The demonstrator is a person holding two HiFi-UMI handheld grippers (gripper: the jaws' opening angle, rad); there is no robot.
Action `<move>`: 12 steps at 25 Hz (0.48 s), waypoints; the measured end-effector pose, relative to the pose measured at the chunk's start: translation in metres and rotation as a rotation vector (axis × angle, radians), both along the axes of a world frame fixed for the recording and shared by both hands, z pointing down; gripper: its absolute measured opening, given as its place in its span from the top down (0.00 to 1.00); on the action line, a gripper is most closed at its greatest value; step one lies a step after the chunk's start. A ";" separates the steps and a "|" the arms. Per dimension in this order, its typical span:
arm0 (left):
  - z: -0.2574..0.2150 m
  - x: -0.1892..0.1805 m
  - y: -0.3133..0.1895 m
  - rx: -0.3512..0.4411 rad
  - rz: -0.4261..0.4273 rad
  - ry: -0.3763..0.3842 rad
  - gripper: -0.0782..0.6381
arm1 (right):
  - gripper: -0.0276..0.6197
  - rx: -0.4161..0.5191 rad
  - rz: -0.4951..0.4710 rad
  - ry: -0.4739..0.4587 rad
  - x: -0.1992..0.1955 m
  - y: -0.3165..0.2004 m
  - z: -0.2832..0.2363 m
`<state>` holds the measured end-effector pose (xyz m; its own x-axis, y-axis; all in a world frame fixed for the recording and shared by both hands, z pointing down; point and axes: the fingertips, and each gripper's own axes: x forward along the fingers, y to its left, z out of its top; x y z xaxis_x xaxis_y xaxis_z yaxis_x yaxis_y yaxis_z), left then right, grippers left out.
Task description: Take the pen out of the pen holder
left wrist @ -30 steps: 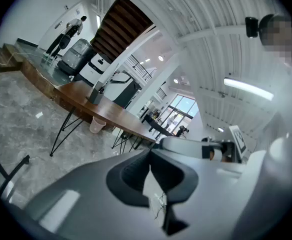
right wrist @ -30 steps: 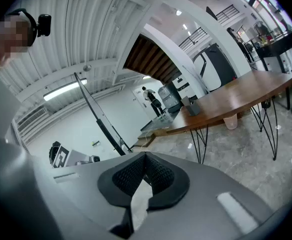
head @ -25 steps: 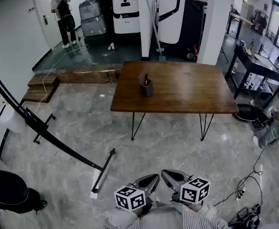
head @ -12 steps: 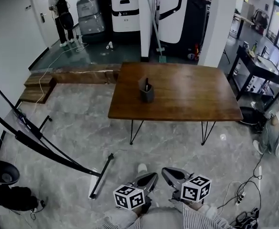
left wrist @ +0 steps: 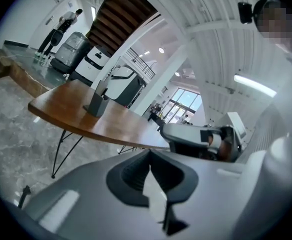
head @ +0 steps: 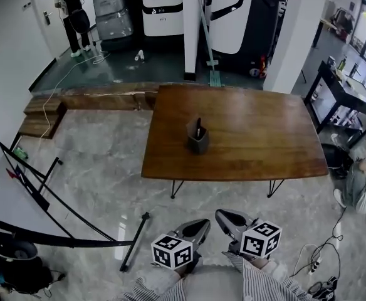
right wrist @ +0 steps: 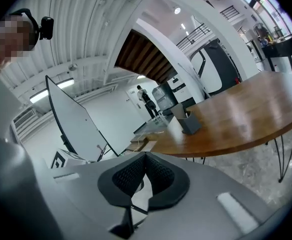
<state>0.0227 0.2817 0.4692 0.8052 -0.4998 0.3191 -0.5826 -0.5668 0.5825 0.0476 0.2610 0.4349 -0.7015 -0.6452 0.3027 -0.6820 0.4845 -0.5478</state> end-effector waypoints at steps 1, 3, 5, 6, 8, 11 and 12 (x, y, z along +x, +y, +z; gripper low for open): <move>-0.004 -0.001 -0.015 0.010 0.008 0.004 0.88 | 0.96 -0.001 0.001 0.003 -0.002 -0.014 -0.001; -0.010 0.000 -0.043 0.029 0.029 0.004 0.88 | 0.96 -0.001 0.001 0.011 -0.005 -0.040 -0.003; -0.014 0.000 -0.069 0.037 0.049 0.003 0.88 | 0.96 -0.002 0.008 0.014 -0.007 -0.065 -0.005; -0.014 -0.001 -0.081 0.037 0.056 0.003 0.88 | 0.96 -0.002 0.013 0.014 -0.008 -0.077 -0.006; -0.015 -0.004 -0.102 0.036 0.067 0.002 0.88 | 0.96 -0.001 0.027 0.012 -0.010 -0.098 -0.006; -0.013 -0.008 -0.129 0.029 0.073 0.001 0.88 | 0.96 -0.009 0.042 0.005 -0.012 -0.125 -0.004; -0.011 -0.009 -0.136 0.022 0.074 0.002 0.88 | 0.96 -0.015 0.043 0.005 -0.013 -0.132 -0.002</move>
